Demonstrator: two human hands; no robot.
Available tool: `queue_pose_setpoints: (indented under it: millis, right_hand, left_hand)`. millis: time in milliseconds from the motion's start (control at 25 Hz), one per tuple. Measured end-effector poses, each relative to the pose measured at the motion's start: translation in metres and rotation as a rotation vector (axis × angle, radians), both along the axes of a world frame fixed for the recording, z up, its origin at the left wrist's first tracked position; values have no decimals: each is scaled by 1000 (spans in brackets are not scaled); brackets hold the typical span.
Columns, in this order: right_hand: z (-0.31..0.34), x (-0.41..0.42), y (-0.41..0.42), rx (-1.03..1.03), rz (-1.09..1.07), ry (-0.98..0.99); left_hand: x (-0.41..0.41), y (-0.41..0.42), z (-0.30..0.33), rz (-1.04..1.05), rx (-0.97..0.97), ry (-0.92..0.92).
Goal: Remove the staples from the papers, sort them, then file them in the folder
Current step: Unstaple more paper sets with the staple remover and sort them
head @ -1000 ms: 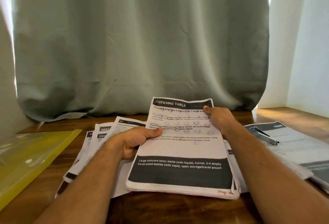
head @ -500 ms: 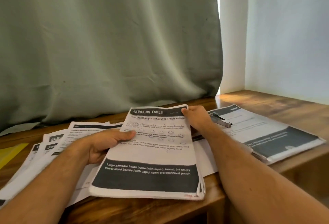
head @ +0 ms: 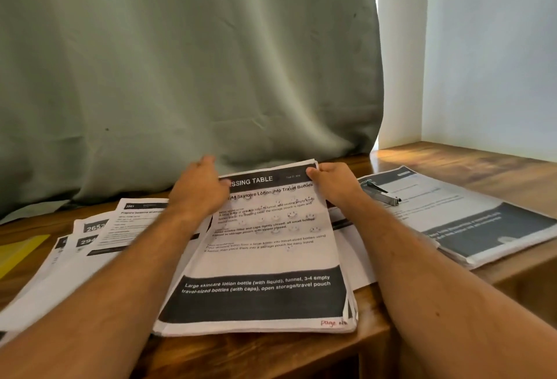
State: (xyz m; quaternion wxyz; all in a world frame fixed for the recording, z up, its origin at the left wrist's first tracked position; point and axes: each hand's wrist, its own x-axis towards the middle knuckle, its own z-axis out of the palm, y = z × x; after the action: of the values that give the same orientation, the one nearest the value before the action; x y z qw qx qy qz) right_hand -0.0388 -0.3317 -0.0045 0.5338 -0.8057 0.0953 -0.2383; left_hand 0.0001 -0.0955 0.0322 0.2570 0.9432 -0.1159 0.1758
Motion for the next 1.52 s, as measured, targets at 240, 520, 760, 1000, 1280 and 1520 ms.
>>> queue_pose_setpoints:
  millis: [240, 520, 760, 1000, 1280, 1520]
  right_hand:
    - [-2, 2, 7, -61, 18, -43]
    - [-2, 5, 5, -112, 19, -61]
    - [0, 4, 7, -151, 37, -132]
    - [1, 3, 5, -166, 30, -139]
    - [-1, 5, -1, -123, -57, -101]
    - [0, -5, -22, -575, -544, 52]
  left_hand:
    - [7, -89, 8, -385, 165, -77]
    - [12, -94, 2, -470, 113, -4]
    - [14, -97, -1, -476, 343, -92]
    - [17, -102, -11, -475, 213, -83]
    - [14, -110, -24, -362, -203, -139]
    - [2, -105, -32, -409, -241, -184]
